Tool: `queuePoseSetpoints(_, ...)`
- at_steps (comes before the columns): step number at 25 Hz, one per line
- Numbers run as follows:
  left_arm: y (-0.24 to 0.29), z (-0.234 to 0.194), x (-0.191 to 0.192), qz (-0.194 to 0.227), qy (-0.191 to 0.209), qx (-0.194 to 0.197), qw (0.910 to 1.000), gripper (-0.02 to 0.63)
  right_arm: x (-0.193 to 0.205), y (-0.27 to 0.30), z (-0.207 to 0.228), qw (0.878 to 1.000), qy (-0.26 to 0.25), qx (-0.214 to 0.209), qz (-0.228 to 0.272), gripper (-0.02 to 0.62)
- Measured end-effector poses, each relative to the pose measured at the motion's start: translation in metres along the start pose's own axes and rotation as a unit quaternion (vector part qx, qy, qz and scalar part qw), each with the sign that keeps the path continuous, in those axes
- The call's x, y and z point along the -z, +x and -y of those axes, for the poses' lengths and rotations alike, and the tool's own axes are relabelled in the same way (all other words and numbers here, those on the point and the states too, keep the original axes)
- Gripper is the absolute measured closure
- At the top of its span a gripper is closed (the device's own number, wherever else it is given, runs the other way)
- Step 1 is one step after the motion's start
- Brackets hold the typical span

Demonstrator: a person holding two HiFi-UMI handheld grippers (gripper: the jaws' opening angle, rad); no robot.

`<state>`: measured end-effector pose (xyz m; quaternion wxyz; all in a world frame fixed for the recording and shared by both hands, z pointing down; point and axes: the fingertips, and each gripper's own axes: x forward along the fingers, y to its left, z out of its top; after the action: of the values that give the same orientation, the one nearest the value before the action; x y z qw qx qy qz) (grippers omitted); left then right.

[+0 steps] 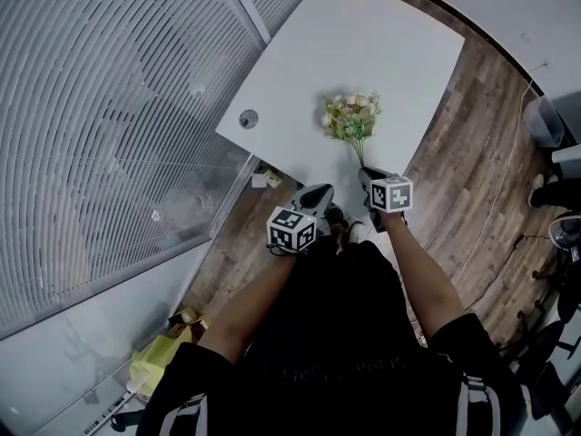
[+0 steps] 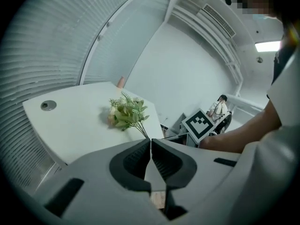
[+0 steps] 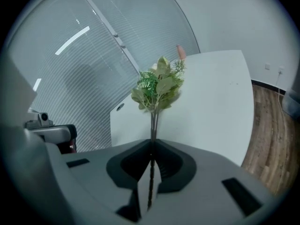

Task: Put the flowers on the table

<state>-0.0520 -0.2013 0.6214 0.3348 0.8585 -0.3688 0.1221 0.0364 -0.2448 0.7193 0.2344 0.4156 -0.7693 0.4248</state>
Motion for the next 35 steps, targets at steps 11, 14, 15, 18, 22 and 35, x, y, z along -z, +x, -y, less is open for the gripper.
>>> queuePoseSetpoints(11, -0.008, -0.006, 0.011, 0.0, -0.014, -0.017, 0.9997, 0.584, -0.003, 0.009, 0.004, 1.0, 0.008, 0.024, -0.008, 0.554)
queuePoseSetpoints(14, -0.008, -0.005, 0.014, 0.001, -0.018, -0.018, 0.9997, 0.584, 0.001, 0.009, 0.009, 0.999, 0.015, 0.029, -0.016, 0.552)
queuePoseSetpoints(15, -0.009, -0.004, 0.015, 0.002, -0.019, -0.018, 0.9997, 0.584, 0.001, 0.007, 0.01, 0.999, 0.015, 0.032, -0.014, 0.552)
queuePoseSetpoints(18, -0.01, -0.002, 0.015, 0.004, -0.022, -0.017, 0.9996, 0.584, -0.001, -0.001, 0.011, 0.999, 0.012, 0.038, -0.002, 0.552)
queuePoseSetpoints(22, -0.009, 0.002, 0.018, 0.009, -0.022, -0.013, 0.9996, 0.584, -0.004, -0.013, 0.002, 1.0, -0.004, 0.014, 0.016, 0.554)
queuePoseSetpoints(35, -0.022, 0.025, -0.006, 0.07, 0.008, -0.016, 0.9974, 0.584, -0.012, -0.072, -0.054, 0.991, -0.077, -0.049, 0.094, 0.561)
